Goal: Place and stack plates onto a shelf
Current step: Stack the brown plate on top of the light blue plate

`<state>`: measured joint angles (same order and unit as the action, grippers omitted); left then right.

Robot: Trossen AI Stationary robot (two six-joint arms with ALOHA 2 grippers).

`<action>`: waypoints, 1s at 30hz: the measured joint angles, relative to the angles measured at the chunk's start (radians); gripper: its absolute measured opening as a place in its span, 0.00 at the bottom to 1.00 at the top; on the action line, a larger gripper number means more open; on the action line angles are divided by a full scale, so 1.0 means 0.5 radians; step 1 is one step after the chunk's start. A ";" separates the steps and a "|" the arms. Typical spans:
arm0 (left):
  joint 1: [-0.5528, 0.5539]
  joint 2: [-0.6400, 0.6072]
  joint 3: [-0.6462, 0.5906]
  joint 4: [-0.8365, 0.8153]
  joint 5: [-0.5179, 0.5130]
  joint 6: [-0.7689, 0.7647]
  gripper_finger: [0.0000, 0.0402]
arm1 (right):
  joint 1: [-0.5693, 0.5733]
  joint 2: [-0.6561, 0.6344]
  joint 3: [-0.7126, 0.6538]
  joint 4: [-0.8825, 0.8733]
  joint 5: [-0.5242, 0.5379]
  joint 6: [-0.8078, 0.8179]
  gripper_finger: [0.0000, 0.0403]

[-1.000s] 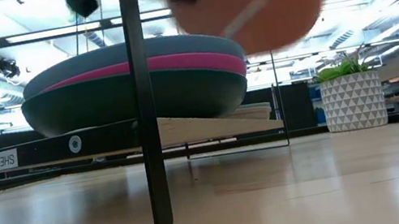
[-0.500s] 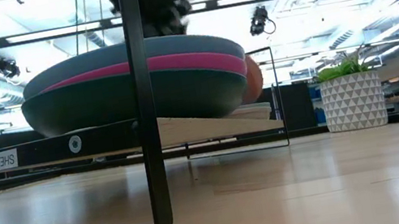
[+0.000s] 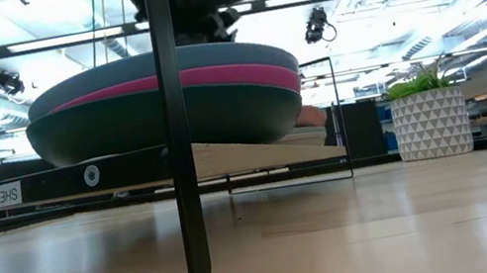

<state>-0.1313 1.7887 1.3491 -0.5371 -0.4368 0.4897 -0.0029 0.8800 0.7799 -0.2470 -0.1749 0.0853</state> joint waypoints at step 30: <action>0.418 0.196 -0.001 0.109 0.821 -0.366 0.41 | 0.539 0.063 -0.375 0.143 0.372 0.265 0.31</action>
<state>0.0777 1.8868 1.3487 -0.4824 -0.0263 0.3066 0.2667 0.9117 0.5926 -0.1757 0.0109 0.2180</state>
